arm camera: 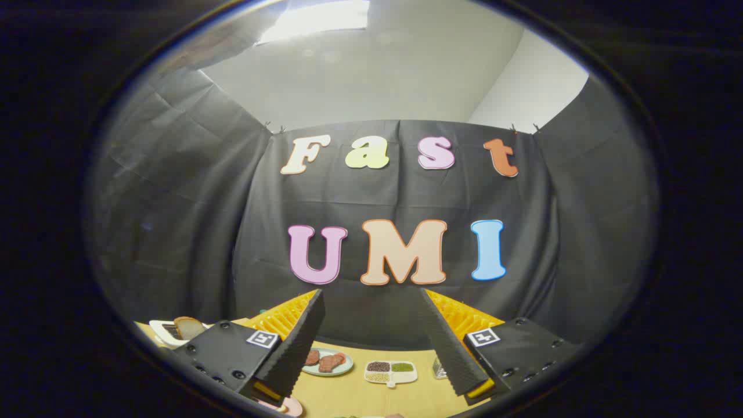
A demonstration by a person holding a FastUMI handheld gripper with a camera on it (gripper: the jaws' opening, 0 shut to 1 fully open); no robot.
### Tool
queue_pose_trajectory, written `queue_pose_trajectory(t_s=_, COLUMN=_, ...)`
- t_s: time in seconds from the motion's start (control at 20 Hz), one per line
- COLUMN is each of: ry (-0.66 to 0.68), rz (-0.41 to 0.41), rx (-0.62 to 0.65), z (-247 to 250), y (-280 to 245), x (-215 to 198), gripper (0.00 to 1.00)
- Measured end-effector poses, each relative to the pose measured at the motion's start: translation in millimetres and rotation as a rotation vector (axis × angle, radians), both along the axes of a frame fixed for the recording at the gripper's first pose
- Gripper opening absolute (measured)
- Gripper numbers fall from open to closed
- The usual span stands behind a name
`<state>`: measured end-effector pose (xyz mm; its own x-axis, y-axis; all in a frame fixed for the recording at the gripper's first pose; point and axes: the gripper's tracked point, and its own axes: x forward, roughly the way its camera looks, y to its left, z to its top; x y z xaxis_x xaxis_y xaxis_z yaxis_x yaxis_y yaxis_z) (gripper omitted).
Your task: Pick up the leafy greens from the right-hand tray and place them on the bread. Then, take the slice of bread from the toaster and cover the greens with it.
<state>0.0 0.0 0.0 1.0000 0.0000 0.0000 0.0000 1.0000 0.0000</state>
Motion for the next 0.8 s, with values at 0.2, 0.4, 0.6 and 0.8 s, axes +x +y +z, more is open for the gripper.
queue_pose_trajectory(t_s=0.2, ry=0.001, rz=-0.011, rx=0.003, z=0.3, y=-7.2, x=-3.4, gripper=1.0)
queue_pose_trajectory(t_s=0.4, ry=0.001, rz=-0.013, rx=0.015, z=0.9, y=-12.4, x=-0.2, gripper=1.0)
queue_pose_trajectory(t_s=0.6, ry=-0.011, rz=-0.012, rx=0.018, z=3.4, y=-15.2, x=4.5, gripper=1.0)
queue_pose_trajectory(t_s=0.8, ry=-0.005, rz=-0.004, rx=0.021, z=0.1, y=-16.8, x=7.9, gripper=1.0)
